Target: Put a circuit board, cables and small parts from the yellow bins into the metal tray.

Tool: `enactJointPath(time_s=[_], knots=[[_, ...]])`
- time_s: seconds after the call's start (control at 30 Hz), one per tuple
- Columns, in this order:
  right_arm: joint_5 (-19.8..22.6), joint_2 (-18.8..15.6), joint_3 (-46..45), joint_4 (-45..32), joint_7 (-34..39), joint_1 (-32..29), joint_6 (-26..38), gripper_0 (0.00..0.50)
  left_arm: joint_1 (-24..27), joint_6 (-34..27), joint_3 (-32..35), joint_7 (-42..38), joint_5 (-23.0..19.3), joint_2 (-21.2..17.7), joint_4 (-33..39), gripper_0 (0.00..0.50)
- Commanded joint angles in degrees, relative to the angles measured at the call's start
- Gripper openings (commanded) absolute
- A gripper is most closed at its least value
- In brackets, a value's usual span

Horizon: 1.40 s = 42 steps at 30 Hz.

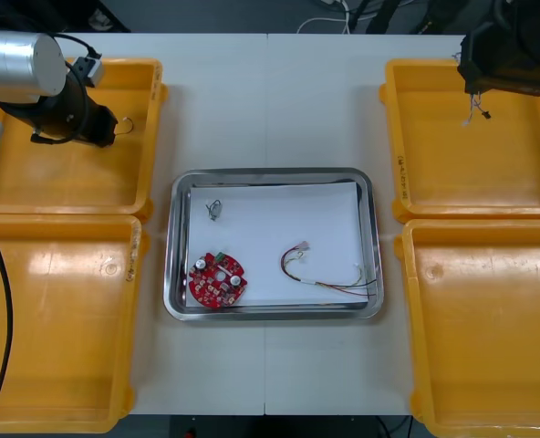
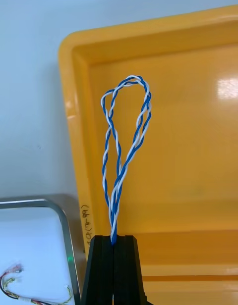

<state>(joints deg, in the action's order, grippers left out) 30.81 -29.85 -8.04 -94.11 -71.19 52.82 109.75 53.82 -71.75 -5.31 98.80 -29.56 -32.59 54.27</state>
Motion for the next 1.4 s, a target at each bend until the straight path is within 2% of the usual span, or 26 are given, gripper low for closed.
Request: enactJointPath(time_s=[0.03, 0.3, 0.4, 0.53, 0.7, 0.97, 1.0, 1.03, 1.07, 1.1, 1.4], knots=[[3.3, -1.7, 4.4, -7.8, -1.9, -3.3, 0.3, 0.0, 3.1, 1.5, -1.3, 2.6, -0.1, -1.3, -0.4, 0.5], [8.1, -2.3, 10.2, -17.6, -5.3, -7.0, 0.3, 0.0, 3.1, 6.1, -1.4, 3.6, -0.7, -0.1, -4.0, 0.5], [8.3, -2.8, 13.1, -20.1, -10.1, -7.8, 0.3, 0.0, 3.1, 8.0, -1.5, 4.0, -0.9, 0.1, -5.6, 0.5], [8.8, -3.2, 16.0, -21.2, -13.4, -8.1, 0.3, 0.0, 3.1, 8.2, -2.1, 4.2, -0.9, 0.2, -5.8, 0.5], [11.3, -4.3, 21.0, -21.4, -13.7, -8.0, 0.3, 0.0, 3.0, 8.2, -2.6, 4.1, -1.1, 0.2, -5.8, 0.5], [12.3, -4.4, 28.3, -21.3, -15.9, -6.7, 0.3, 0.0, 3.0, 8.3, -2.6, 4.1, -1.1, 0.3, -5.8, 0.5], [12.3, -4.4, 29.2, -21.4, -17.6, -6.5, 0.3, 0.0, 3.0, 8.2, -2.7, 4.2, -1.1, 0.2, -5.8, 0.449], [12.3, -4.3, 29.6, -21.3, -18.5, -6.3, 0.3, 0.0, 3.0, 8.3, -2.8, 4.1, -1.1, 0.2, -5.8, 0.324], [12.2, -4.2, 30.2, -21.2, -20.7, -6.2, 0.3, 0.0, 3.0, 8.3, -3.1, 4.1, -1.2, 0.2, -5.8, 0.085], [12.2, -3.9, 30.4, -20.9, -22.4, -6.2, 0.3, 0.0, 3.0, 8.3, -3.3, 4.0, -1.2, 0.2, -5.8, 0.001], [12.3, 0.1, 30.5, -16.5, -37.6, -4.9, -1.7, 0.0, 3.0, 8.4, -3.7, 3.9, -1.6, 0.2, -5.8, 0.0]])
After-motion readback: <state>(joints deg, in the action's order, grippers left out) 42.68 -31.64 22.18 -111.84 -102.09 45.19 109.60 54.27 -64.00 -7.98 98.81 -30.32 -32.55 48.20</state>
